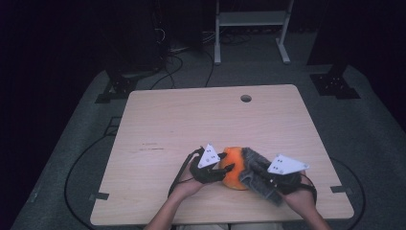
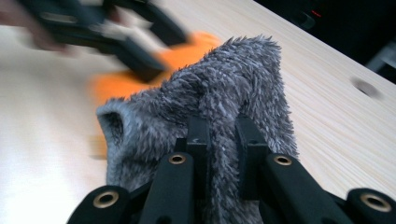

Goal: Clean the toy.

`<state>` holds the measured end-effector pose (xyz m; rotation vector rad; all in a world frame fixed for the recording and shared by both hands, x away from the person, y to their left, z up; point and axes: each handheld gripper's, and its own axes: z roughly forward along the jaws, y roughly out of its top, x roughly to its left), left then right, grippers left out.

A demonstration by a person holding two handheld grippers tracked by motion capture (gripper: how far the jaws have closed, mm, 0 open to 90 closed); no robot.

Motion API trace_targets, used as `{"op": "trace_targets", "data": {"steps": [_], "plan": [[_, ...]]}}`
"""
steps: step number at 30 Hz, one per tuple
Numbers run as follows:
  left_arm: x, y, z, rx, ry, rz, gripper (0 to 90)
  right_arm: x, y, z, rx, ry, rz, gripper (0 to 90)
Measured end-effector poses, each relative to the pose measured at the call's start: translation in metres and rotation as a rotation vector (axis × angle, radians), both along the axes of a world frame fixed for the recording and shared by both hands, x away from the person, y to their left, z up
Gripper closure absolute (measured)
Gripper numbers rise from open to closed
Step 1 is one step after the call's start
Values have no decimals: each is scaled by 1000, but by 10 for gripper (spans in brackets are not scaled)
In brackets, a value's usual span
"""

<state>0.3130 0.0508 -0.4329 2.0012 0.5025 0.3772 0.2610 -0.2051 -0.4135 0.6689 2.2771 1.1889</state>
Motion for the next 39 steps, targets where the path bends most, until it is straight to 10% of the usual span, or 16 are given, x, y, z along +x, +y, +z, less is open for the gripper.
{"op": "trace_targets", "data": {"steps": [10, 15, 19, 30, 33, 35, 39], "plan": [[1, 4, 8, 51, -28, -41, 589, 2, 0, -5, -64, -34, -88, 781], [4, 6, 3, 12, -2, -36, 596, -22, 26, -3, -82, -115, 35, 780], [5, 8, 4, 65, 8, -19, 595, -24, 45, -13, -148, -123, 78, 778], [6, 10, -2, 68, 22, -7, 588, -1, -1, -12, -61, -4, -63, 778], [6, 11, -4, 65, 31, -1, 586, 10, -15, -9, 38, 54, -101, 777], [6, 14, -1, 48, 47, -14, 568, 18, -19, -10, 95, 127, -88, 777], [4, 17, 12, -7, 41, -41, 425, 8, -6, -12, 48, 128, -4, 777]]}}
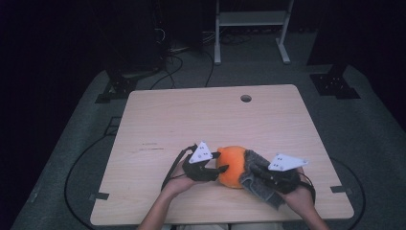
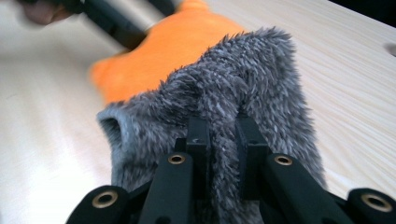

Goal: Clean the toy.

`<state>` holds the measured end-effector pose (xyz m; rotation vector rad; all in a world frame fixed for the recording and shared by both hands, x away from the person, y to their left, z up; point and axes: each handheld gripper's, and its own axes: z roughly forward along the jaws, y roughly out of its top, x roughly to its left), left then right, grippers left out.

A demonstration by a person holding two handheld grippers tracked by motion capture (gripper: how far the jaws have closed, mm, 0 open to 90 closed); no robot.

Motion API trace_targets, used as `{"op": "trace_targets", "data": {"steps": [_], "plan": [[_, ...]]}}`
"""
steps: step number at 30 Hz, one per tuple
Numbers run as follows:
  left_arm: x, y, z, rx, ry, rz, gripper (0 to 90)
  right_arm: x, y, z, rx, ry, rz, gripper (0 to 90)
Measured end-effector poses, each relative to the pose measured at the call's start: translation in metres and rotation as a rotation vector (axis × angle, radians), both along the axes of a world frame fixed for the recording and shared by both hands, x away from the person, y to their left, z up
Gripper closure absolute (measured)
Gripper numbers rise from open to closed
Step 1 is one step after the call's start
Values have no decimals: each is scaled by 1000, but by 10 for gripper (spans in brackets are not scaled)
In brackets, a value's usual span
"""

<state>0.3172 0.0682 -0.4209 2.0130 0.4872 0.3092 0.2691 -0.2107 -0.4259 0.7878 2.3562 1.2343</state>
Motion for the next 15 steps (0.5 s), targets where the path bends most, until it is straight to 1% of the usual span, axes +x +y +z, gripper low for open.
{"op": "trace_targets", "data": {"steps": [1, 2, 3, 4, 5, 6, 7, 8, 9, 10, 11, 12, 13, 14, 15], "plan": [[0, -3, -1, 37, -6, 16, 426, -2, 3, 1, 3, 0, 21, 776], [-1, -5, -3, 61, -15, 21, 434, -3, 6, 1, -8, -9, 29, 776], [-1, -7, -7, 77, -14, 28, 444, -3, 7, 1, -18, -17, 27, 776], [-2, -7, -9, 84, -15, 30, 452, -1, 7, 1, -18, -15, 17, 777], [-2, -6, -11, 76, -14, 31, 458, 1, 4, 0, -11, -2, 11, 779], [-2, -5, -11, 72, -12, 31, 461, 3, -1, -2, -5, 5, -9, 780], [-2, -5, -11, 77, -14, 33, 462, 5, -6, -3, -27, 8, -49, 782], [-2, -5, -13, 78, -13, 36, 462, 7, -10, -4, -64, 4, -104, 786], [-2, -4, -14, 81, -10, 41, 462, 9, -14, -6, -75, 10, -148, 789], [-2, -3, -15, 83, -11, 44, 463, 11, -18, -6, -48, 22, -154, 789], [-3, -2, -15, 89, -9, 46, 464, 11, -21, -3, -11, 21, -140, 790], [-3, -2, -15, 94, -12, 43, 466, 10, -21, 0, 14, 16, -134, 790], [-4, -2, -15, 104, -17, 40, 468, 10, -19, 5, 53, 9, -121, 789], [-4, -2, -15, 109, -21, 39, 468, 10, -17, 8, 85, 12, -89, 788], [-4, -2, -15, 113, -23, 37, 468, 10, -14, 8, 86, 12, -77, 787]]}}
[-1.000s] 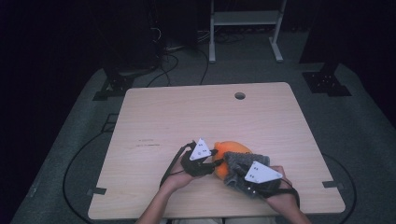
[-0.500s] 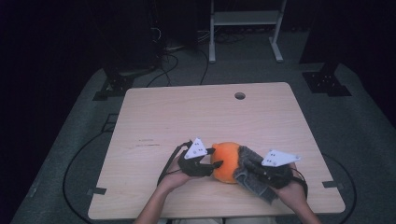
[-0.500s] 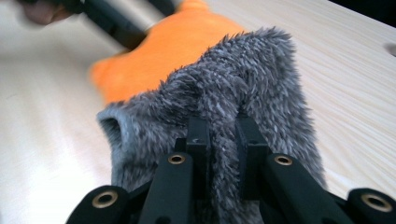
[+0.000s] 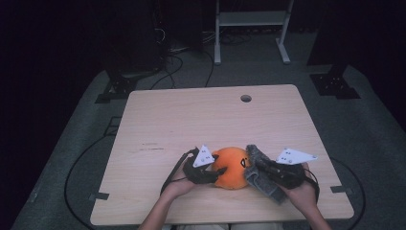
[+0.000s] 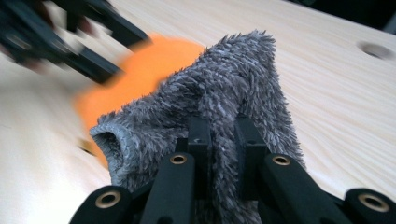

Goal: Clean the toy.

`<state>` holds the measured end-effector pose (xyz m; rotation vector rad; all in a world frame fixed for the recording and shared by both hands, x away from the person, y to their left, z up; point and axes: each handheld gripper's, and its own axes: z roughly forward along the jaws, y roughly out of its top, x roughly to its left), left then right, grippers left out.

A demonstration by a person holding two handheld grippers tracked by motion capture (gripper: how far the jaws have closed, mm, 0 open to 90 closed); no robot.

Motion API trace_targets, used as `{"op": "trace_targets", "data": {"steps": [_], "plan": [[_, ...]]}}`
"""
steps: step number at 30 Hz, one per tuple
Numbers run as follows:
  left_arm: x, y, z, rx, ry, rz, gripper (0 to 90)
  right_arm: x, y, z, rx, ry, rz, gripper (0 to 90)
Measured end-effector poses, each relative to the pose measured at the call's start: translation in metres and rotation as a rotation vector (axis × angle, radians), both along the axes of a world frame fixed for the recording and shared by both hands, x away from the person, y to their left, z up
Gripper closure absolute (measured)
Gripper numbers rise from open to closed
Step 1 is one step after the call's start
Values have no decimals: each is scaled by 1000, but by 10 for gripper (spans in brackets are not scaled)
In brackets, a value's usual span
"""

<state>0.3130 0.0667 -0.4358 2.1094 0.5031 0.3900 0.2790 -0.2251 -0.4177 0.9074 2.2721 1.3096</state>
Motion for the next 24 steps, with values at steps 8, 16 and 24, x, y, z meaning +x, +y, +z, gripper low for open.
{"op": "trace_targets", "data": {"steps": [8, 16, 24], "plan": [[0, 2, 0, -1, 14, -15, 470, 7, -13, -13, -65, 68, -32, 786], [-1, 5, -1, -3, 26, -32, 475, 8, -2, -11, 12, 87, 60, 782], [-3, 3, -1, 16, 27, -39, 480, 9, -13, 1, 89, 53, 12, 779]]}}
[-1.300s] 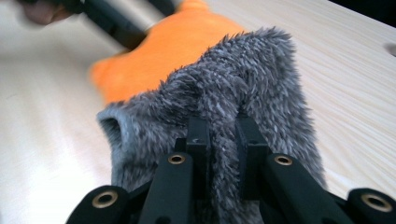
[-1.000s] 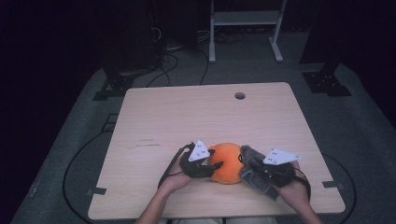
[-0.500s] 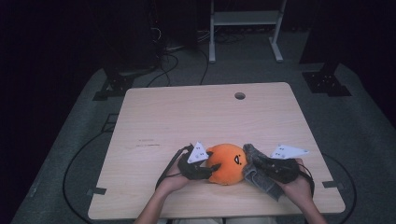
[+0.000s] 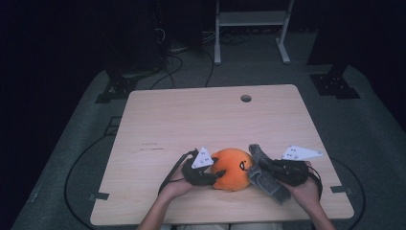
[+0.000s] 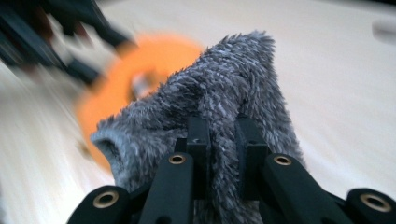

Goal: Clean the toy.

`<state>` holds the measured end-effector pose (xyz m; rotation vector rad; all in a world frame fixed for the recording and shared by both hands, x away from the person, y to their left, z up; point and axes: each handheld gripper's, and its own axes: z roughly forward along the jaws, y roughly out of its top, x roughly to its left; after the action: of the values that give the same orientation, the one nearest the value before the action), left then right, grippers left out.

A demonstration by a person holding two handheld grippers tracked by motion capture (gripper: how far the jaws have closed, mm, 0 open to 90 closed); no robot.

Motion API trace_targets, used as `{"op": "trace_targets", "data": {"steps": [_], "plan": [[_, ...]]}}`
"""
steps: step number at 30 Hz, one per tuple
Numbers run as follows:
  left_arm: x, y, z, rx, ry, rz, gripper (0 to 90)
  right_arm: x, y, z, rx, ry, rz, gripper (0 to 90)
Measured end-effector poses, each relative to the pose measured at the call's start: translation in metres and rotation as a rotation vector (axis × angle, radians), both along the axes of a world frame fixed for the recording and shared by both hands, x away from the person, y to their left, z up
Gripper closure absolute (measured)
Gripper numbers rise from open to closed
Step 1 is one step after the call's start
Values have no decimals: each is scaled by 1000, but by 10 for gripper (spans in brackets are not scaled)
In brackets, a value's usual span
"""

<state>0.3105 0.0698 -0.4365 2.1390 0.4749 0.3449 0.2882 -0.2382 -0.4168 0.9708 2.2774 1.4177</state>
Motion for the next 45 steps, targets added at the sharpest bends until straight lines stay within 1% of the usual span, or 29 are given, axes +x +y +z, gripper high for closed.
{"op": "trace_targets", "data": {"steps": [2, 3, 5, 7, 8, 9, 10, 12, 14, 16, 18, 19, 20, 21, 23, 25, 28, 30, 32, 33, 34, 35, 36, 38, 40, 41, 42, 44, 45], "plan": [[-1, 1, 0, 4, 1, -8, 481, 2, 12, 4, -1, -4, 31, 775], [-1, 1, 0, -1, 5, -8, 481, 4, 17, 1, -18, 9, 43, 771], [-2, 3, 0, -21, 17, -19, 475, 6, 21, -8, -14, 48, 67, 771], [-1, 7, 4, -67, 47, -47, 437, 4, 17, -11, -8, 63, 78, 772], [-1, 8, 9, -91, 64, -68, 380, 2, 17, -12, -24, 62, 91, 771], [-2, 9, 14, -115, 63, -75, 330, -1, 16, -13, -42, 65, 107, 770], [-4, 9, 20, -137, 43, -67, 286, -3, 16, -15, -55, 71, 120, 770], [-4, 9, 27, -182, 30, -32, 235, -8, 15, -18, -67, 72, 129, 771], [-1, 5, 28, -159, 19, 21, 191, -11, 14, -18, -87, 67, 147, 770], [4, 1, 23, -148, 55, 30, 174, -12, 14, -18, -95, 62, 151, 768], [9, -7, 12, -112, 103, 43, 165, -12, 13, -19, -90, 61, 163, 765], [11, -9, 9, -113, 129, 36, 172, -11, 11, -20, -83, 70, 164, 765], [10, -10, 6, -129, 135, 24, 262, -11, 9, -20, -85, 76, 165, 765], [6, -11, 5, -126, 108, 15, 313, -11, 8, -20, -90, 78, 164, 767], [2, -13, 5, -85, 69, 12, 377, -11, 4, -12, -87, 59, 142, 776], [0, -12, 5, -74, 57, -16, 408, -11, 4, -3, -44, 26, 125, 779], [-6, -12, 8, -27, 18, -49, 419, -7, 13, 6, -31, -7, 103, 779], [-7, -11, 8, -20, 16, -61, 422, -1, 14, 1, -34, 23, 97, 778], [-7, -10, 8, -39, 30, -70, 423, 1, 9, -4, -38, 50, 87, 778], [-7, -9, 8, -42, 35, -78, 423, 2, 5, -6, -48, 66, 84, 777], [-7, -8, 9, -41, 41, -82, 421, 2, 0, -8, -79, 70, 74, 777], [-6, -7, 10, -40, 51, -85, 412, 1, -4, -10, -113, 75, 55, 778], [-5, -6, 11, -48, 65, -91, 387, 0, -8, -12, -121, 92, 52, 777], [-2, -6, 13, -66, 99, -76, 302, -2, -11, -14, -96, 100, 75, 778], [3, -9, 14, -52, 134, -38, 192, -3, -10, -13, -87, 97, 85, 777], [4, -11, 13, -52, 144, -34, 183, -2, -9, -12, -86, 96, 87, 777], [4, -12, 11, -59, 141, -46, 210, -1, -8, -12, -84, 97, 84, 778], [0, -15, 11, -52, 78, -49, 348, 0, -9, -13, -73, 108, 80, 782], [-2, -17, 13, -60, 39, -59, 392, 0, -10, -12, -60, 109, 79, 785]]}}
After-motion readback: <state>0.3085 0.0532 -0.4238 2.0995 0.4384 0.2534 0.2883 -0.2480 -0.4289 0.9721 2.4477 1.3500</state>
